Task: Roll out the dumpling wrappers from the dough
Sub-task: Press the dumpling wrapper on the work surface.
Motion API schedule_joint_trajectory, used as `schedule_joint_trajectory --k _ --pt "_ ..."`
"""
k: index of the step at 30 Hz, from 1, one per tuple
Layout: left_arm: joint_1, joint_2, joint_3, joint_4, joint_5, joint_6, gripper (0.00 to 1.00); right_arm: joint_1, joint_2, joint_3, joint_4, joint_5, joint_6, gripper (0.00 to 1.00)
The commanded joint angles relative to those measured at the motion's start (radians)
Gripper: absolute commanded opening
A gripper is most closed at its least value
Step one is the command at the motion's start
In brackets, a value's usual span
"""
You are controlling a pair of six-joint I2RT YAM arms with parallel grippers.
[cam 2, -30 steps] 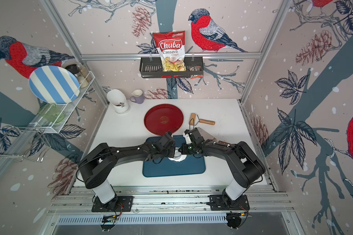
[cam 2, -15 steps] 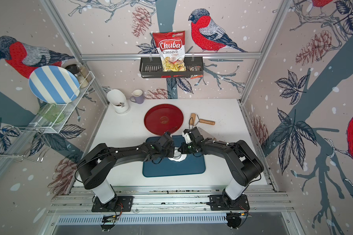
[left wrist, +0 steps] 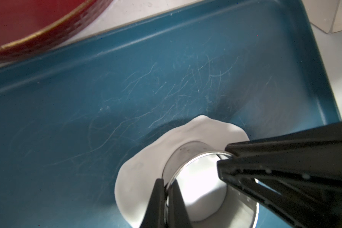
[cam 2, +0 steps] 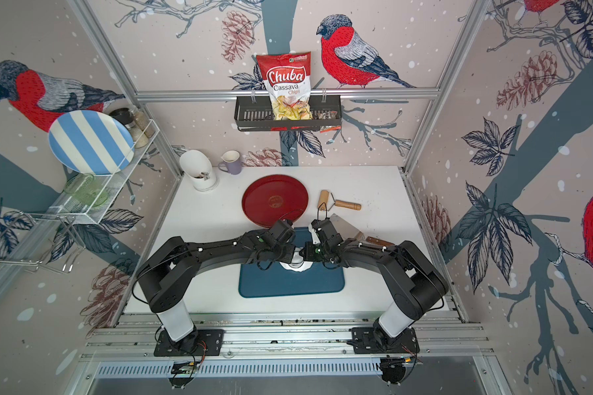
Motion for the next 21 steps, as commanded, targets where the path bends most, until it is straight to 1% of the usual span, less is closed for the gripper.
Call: schedule_joint_trajectory --k 1,6,14,21 --pt "0.008 0.03 -0.001 -0.144 0.015 0.042 0.0 0.006 0.009 -0.023 -0.22 0.116 0.024 0.0" --pt "0.011 0.036 0.006 -0.158 0.017 0.044 0.0 0.011 0.007 -0.022 -0.222 0.117 0.025 0.0" --pt "0.004 0.007 -0.04 -0.15 0.029 -0.015 0.0 -0.014 0.009 0.006 -0.24 0.143 -0.036 0.0" --pt "-0.002 -0.009 -0.053 -0.13 0.019 -0.046 0.0 -0.017 -0.001 0.037 -0.261 0.144 -0.045 0.0"
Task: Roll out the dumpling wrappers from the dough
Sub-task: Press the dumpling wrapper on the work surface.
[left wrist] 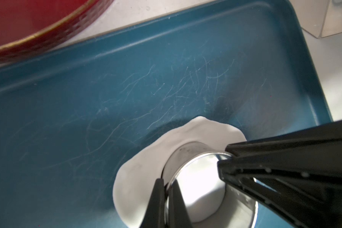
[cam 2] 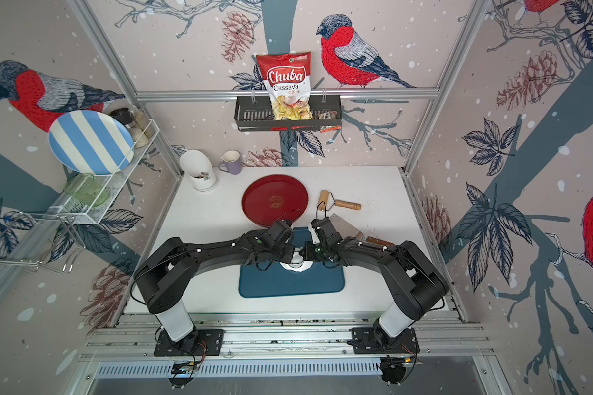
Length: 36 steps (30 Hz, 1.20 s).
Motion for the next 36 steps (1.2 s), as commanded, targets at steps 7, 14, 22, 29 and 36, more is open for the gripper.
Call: schedule_joint_trajectory --k 7,14,22,29,36 --pt "-0.003 -0.001 -0.006 -0.196 -0.001 -0.032 0.0 -0.013 -0.015 0.002 -0.201 0.144 -0.024 0.0" --pt "-0.017 -0.005 -0.052 -0.179 0.01 -0.048 0.0 -0.027 0.042 0.007 -0.175 0.144 -0.053 0.0" --pt "-0.021 0.021 -0.103 -0.173 -0.037 -0.06 0.0 -0.018 0.075 -0.034 -0.137 0.137 -0.043 0.0" --pt "-0.009 -0.002 -0.089 -0.179 -0.022 -0.049 0.0 -0.009 0.091 -0.018 -0.151 0.139 -0.035 0.0" --pt "-0.064 0.054 -0.03 -0.179 -0.007 -0.059 0.0 -0.05 0.023 -0.056 -0.187 0.155 -0.058 0.0"
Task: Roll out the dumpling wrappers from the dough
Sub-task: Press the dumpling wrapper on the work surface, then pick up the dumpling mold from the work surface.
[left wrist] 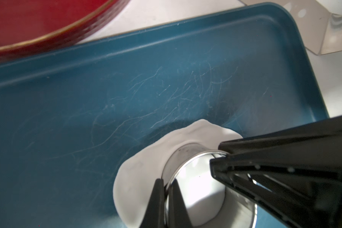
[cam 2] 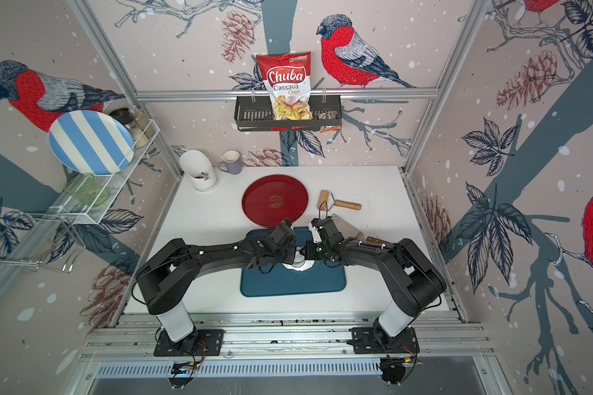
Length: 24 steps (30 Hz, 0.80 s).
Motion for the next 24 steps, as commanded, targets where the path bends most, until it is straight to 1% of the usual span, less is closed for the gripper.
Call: schedule_joint_trajectory --k 1,4,10,16,24 --pt "-0.016 0.028 -0.017 -0.231 0.059 0.004 0.0 -0.012 0.002 -0.02 -0.254 0.188 -0.007 0.0" --pt "-0.006 0.007 -0.04 -0.237 0.032 -0.002 0.0 0.006 0.018 -0.014 -0.246 0.182 0.001 0.0" --pt "0.043 -0.047 -0.098 -0.241 0.024 0.008 0.0 0.062 0.076 0.023 -0.213 0.161 0.03 0.0" --pt "0.041 -0.058 -0.084 -0.222 0.05 0.011 0.0 0.06 0.061 0.031 -0.219 0.169 0.031 0.0" --pt "0.041 -0.07 -0.06 -0.229 0.035 0.007 0.0 0.06 0.03 0.054 -0.232 0.16 0.032 0.0"
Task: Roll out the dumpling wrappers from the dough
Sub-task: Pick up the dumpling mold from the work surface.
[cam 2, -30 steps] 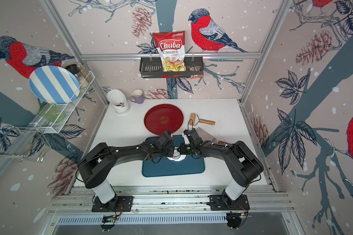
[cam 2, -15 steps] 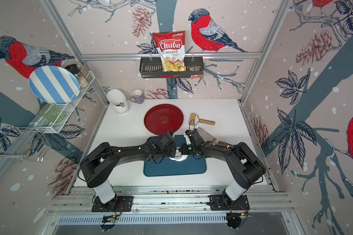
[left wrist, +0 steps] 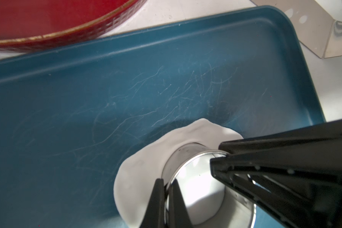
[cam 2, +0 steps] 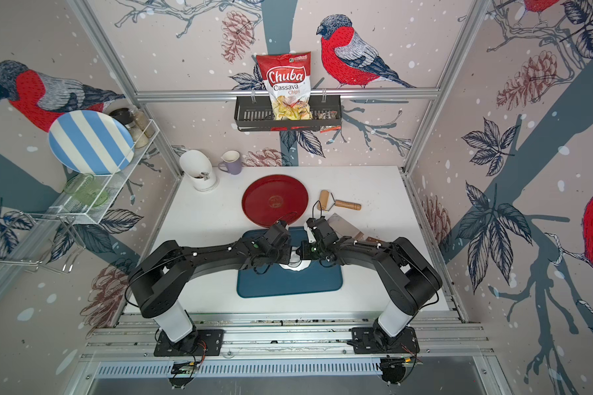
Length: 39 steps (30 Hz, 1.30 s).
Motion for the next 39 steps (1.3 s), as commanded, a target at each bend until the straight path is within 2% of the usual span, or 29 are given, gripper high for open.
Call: schedule_joint_trajectory --k 1,39 --pt "0.003 -0.005 -0.005 -0.239 0.021 0.006 0.0 -0.004 0.001 -0.001 -0.215 0.112 0.008 0.0" --pt "-0.001 -0.081 0.043 -0.251 -0.016 0.006 0.0 -0.001 -0.099 0.062 -0.267 0.121 0.008 0.0"
